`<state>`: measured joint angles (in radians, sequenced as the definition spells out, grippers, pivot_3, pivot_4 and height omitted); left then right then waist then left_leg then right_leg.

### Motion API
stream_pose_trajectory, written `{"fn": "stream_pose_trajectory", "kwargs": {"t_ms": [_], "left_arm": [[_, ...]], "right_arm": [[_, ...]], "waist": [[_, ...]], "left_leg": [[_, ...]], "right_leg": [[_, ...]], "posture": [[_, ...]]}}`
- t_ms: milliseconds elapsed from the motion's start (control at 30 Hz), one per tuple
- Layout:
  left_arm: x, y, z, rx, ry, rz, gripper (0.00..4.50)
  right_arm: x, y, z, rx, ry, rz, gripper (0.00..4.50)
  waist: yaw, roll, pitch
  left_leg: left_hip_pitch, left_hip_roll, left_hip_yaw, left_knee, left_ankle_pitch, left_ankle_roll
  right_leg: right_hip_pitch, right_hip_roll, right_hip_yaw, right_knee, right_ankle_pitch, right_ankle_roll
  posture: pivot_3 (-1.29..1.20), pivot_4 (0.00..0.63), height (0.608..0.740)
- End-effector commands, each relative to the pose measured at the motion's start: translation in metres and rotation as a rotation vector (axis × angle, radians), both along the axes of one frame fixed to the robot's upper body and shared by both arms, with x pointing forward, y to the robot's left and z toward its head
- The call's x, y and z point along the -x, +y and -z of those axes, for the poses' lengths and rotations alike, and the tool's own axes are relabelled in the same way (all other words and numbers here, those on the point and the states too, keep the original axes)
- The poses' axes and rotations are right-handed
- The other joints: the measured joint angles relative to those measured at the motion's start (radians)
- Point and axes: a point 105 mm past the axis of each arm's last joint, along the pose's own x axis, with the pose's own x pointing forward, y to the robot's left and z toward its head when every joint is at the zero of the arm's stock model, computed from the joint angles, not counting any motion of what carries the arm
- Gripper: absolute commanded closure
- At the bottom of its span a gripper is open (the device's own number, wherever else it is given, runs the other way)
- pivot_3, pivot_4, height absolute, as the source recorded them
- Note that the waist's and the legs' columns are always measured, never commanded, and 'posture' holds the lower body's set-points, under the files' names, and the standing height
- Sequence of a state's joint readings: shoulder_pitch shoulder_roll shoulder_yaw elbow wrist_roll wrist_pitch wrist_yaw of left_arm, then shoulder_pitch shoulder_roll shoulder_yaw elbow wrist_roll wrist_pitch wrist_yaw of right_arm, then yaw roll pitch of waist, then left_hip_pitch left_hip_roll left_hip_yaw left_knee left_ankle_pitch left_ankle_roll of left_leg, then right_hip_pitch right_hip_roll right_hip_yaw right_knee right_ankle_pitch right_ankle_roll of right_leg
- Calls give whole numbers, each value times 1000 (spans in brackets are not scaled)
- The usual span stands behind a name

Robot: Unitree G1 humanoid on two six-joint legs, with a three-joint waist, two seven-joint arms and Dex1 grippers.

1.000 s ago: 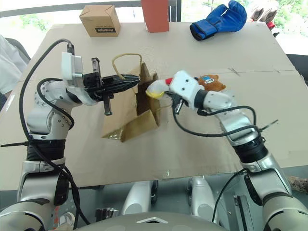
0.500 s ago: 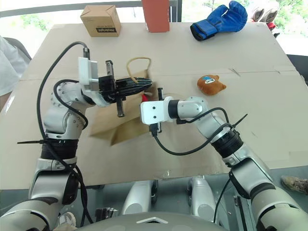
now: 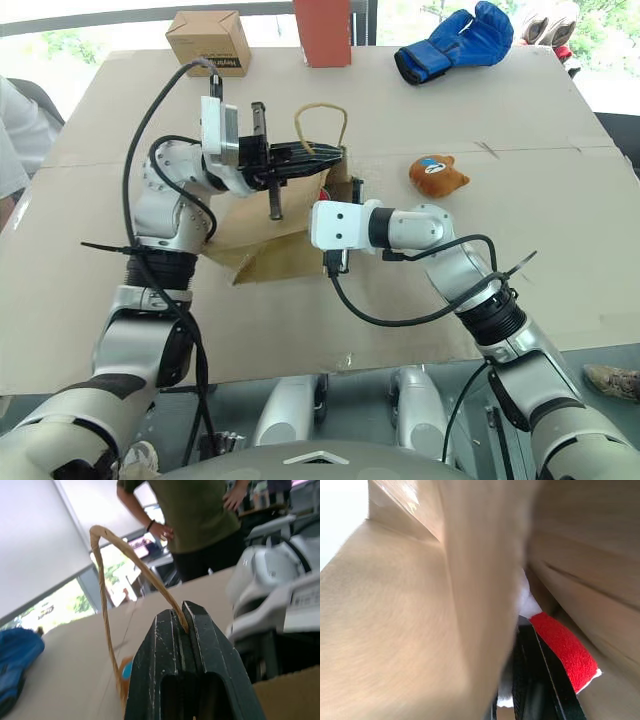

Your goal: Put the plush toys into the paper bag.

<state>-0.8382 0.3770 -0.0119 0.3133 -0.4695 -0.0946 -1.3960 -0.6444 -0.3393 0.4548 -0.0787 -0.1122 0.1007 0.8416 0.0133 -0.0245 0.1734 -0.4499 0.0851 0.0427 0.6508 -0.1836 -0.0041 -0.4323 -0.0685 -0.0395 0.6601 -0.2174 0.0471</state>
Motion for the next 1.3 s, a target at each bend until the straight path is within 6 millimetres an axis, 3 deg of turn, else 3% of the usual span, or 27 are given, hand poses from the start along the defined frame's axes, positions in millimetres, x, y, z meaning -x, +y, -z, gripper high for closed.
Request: {"fn": "stream_pose_trajectory", "kwargs": {"t_ms": [33, 233, 333, 433, 567, 800, 1033, 1200, 1300], "left_arm": [[13, -8, -18, 42, -54, 73, 4500], [26, 11, 8, 22, -17, -21, 4500], [26, 25, 20, 26, 39, -116, 4500], [27, 35, 20, 45, 59, -187, 4500], [23, 59, 16, 80, 50, -324, 4500], [8, 74, 15, 154, 107, -491, 4500], [-13, 56, 9, 196, 215, -583, 4500], [-36, 32, -7, 235, 284, -660, 4500], [-41, 27, -16, 231, 293, -672, 4500]], "right_arm": [[-12, 2, -5, -33, -29, 64, 4471], [-37, 11, 8, -51, -2, 152, 4471], [-38, 11, 17, -65, 76, 150, 3458], [-38, 7, 18, -64, 76, 162, 2133], [-29, -15, 15, -74, 121, 199, 140], [1, -45, -22, -213, 230, 209, 140], [16, -106, -76, -496, 359, 271, 140], [-9, -149, -85, -507, 289, 453, 140], [-58, -179, -57, -324, 205, 764, 140]], "waist": [[-1, 0, 0], [-23, 0, 0], [-27, 1, 0], [-20, 1, 0], [-15, 0, 0], [-13, 1, 0], [4, 0, 0], [7, 0, 0], [-6, 0, 0]], "left_leg": [[0, 0, 0, 0, 0, 0], [1, 0, 0, -1, 0, 0], [1, 0, -1, -2, 0, 0], [0, 1, -1, -2, 0, 0], [0, 0, -1, -1, 0, 0], [1, 0, -1, -1, 0, 0], [1, 0, -1, -1, 0, 0], [0, 0, -1, 0, 0, 0], [1, 0, 0, 1, 0, 0]], "right_leg": [[0, 0, 0, 0, 0, 0], [0, 0, 1, 1, 0, 0], [0, 1, 0, 1, 0, -1], [0, 1, 0, 1, 0, -1], [0, 0, 0, 0, 0, -1], [0, 0, 0, 1, 0, -1], [1, 0, 0, 0, -2, -2], [1, 0, 0, 0, -2, -2], [1, 0, 2, 0, -3, 0]], "posture": [[0, 150, 714], [0, 150, 714], [0, 150, 714], [0, 150, 714], [0, 150, 714], [0, 150, 714], [0, 150, 714], [0, 150, 714], [0, 150, 714]]}}
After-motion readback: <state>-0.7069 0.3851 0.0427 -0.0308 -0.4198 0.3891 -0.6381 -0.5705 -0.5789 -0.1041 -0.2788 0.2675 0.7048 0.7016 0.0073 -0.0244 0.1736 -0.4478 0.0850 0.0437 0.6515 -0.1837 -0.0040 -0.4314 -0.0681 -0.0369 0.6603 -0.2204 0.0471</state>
